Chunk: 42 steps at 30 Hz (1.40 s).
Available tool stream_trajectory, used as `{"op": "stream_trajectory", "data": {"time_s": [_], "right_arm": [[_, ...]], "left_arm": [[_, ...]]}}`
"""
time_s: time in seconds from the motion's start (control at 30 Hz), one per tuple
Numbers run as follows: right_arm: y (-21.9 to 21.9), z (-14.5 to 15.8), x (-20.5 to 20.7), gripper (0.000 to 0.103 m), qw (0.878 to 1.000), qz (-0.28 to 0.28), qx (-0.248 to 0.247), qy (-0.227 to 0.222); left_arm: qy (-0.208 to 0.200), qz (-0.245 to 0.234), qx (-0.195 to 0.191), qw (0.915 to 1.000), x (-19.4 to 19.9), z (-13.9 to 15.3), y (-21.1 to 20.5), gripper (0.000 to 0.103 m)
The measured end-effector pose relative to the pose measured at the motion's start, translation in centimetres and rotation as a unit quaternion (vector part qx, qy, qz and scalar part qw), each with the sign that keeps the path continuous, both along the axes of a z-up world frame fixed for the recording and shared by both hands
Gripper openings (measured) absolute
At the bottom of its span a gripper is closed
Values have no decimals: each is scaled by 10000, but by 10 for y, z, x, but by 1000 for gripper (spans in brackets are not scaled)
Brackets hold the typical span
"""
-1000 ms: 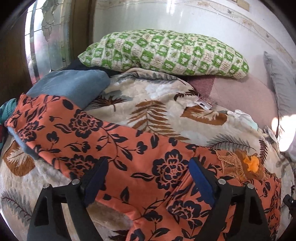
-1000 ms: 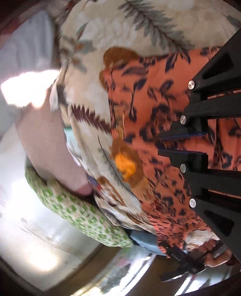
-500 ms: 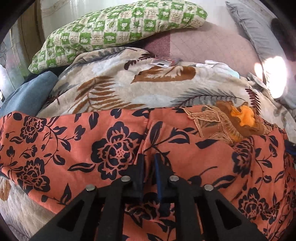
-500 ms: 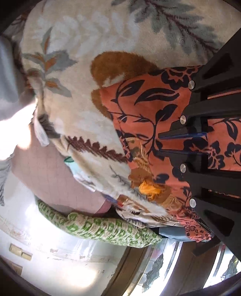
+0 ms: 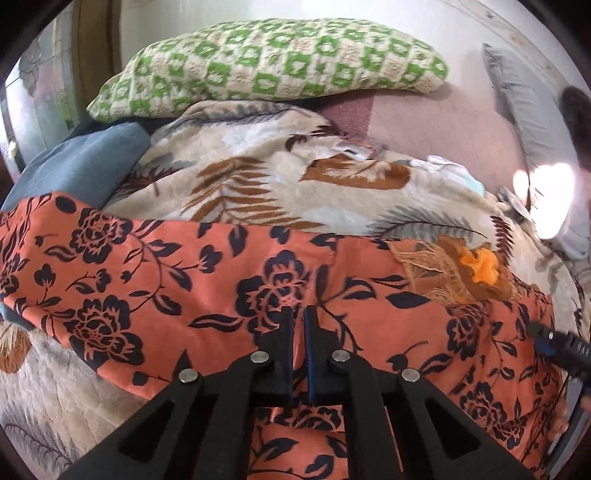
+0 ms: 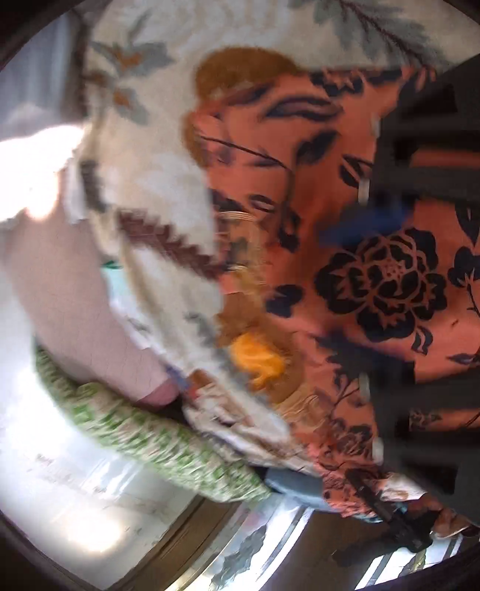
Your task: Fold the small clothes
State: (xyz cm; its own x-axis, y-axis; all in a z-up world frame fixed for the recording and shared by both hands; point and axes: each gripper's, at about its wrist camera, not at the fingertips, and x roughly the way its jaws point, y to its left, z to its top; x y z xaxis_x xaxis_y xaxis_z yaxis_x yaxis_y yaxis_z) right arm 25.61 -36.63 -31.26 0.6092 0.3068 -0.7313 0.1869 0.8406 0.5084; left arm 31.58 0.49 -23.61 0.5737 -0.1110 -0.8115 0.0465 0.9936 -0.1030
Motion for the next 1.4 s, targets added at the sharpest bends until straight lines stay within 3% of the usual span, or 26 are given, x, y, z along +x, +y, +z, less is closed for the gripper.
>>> {"op": "stream_trajectory", "data": {"time_s": [0.1,0.17,0.27,0.37,0.4,0.43,0.47,0.5,0.53,0.7,0.77,0.83,0.93,1.07,1.2,1.3,1.37,1.4], "right_arm": [[10,2,0,73,9991,45,-408,-122],[9,11,-5,73,9993,-5,-222,-299],[-1,24,-16,73,9979,-160,81,-628],[-11,34,-23,73,9949,-465,122,-892],[-15,36,-25,72,9937,-553,188,-962],[-17,36,-23,70,9930,-558,291,-1001],[-18,35,-22,53,9933,-524,313,-986],[-17,36,-20,22,9946,-513,178,-881],[-15,36,-15,16,9960,-507,71,-730],[-16,17,-10,15,9980,-438,182,-410],[-8,7,-3,15,9991,-83,336,-243],[4,-9,5,15,9992,266,255,141],[11,-1,4,14,9993,308,-175,94],[4,21,-9,14,9965,-204,-764,-284],[4,37,-15,18,9953,-39,-595,-763],[21,30,-9,18,9967,415,-371,-586],[36,7,0,19,9966,666,-477,69],[38,3,0,18,9967,628,-518,60]], "left_arm": [[186,-13,45,9998,3,-8,0,5],[258,-36,131,9996,5,-13,-3,7],[305,-107,58,9995,6,-19,-10,29],[261,-358,147,9989,0,-21,-25,33],[204,-437,266,9985,-3,-21,-32,32],[148,-511,310,9981,-5,-20,-37,20],[114,-609,299,9976,-8,-19,-41,11],[109,-767,192,9968,-10,-18,-47,5],[128,-939,24,9955,-13,-16,-51,1],[189,-1446,-402,9885,-27,-8,-67,0],[52,-1418,-445,9889,-31,1,-65,0],[-89,-1233,-438,9914,-30,7,-57,0],[-229,-799,-171,9964,-26,11,-40,0],[-56,34,-65,10000,-11,2,-4,0],[0,1083,-118,9941,-5,4,46,0],[-93,1892,-64,9819,-11,13,90,2],[-64,2394,-63,9709,-20,18,121,20],[-24,2617,-76,9651,-24,19,136,46]]}}
